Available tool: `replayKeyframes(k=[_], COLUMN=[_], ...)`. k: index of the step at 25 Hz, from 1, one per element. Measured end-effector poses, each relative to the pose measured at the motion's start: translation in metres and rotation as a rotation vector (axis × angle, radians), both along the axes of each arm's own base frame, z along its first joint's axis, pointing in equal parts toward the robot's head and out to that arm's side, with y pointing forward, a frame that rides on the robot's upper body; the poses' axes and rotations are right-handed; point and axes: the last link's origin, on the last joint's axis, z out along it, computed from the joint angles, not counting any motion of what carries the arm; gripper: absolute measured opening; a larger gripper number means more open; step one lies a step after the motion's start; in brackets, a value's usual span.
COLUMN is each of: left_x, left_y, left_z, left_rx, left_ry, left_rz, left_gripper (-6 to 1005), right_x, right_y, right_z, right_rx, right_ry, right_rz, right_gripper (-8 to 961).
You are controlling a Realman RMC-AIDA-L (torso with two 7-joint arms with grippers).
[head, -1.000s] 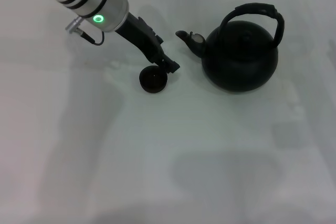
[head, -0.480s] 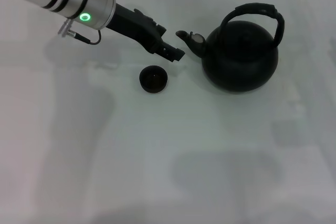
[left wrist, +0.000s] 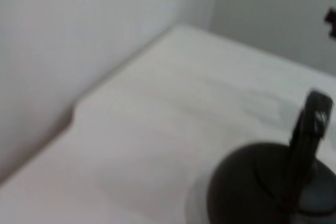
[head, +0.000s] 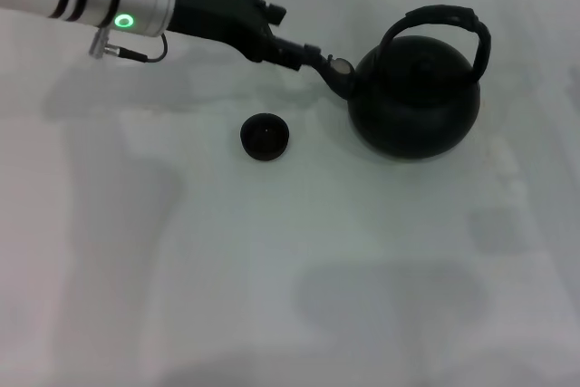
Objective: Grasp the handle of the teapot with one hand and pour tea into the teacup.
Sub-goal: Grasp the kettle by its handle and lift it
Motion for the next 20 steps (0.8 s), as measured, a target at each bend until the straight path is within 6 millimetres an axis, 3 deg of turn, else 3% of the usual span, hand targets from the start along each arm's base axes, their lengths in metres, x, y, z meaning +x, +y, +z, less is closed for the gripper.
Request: replayKeyframes(k=[11, 20], left_x=[-0.026, -0.07], left_y=[-0.018, -0.049], left_z=[0.021, 0.025], left_rx=[0.261, 0.555], left_ry=[-0.317, -0.477], left_rz=[-0.085, -0.023], left_gripper=[892, 893], right_x=[-0.001, -0.005], right_y=[0.0, -0.002], right_z=[0.0, 0.002], right_rx=[0.004, 0.01], right_ry=[0.007, 0.067], right_rz=[0.006, 0.034], right_gripper=[823, 821])
